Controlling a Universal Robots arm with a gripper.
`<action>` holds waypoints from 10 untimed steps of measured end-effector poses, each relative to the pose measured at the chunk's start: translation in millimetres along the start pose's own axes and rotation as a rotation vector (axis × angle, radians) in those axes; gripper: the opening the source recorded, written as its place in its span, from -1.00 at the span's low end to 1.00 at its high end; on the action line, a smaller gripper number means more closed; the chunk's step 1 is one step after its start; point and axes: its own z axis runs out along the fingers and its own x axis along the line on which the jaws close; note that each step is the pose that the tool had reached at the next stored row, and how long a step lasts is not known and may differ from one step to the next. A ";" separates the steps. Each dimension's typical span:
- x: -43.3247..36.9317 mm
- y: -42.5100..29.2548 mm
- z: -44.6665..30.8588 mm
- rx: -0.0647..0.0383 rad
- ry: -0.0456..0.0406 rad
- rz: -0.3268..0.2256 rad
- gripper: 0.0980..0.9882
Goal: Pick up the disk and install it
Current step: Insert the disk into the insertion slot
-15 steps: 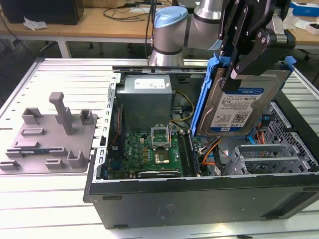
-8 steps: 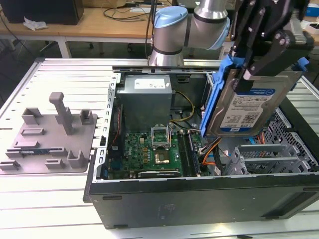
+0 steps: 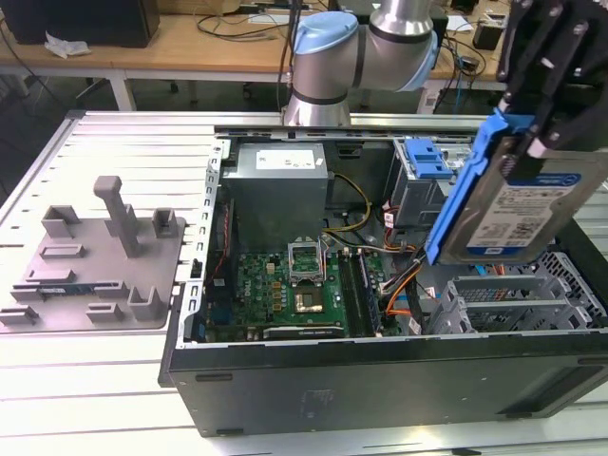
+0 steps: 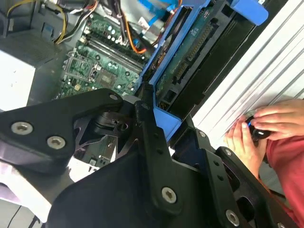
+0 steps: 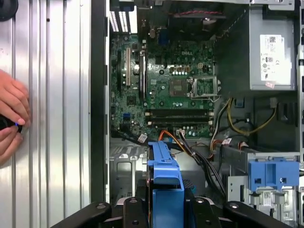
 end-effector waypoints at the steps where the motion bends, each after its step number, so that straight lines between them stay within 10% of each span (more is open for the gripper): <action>1: 1.9 -6.6 -0.2 0.000 0.0000 0.000 -0.39; 10: 6.2 -29.3 0.3 0.000 -0.0001 0.000 -0.39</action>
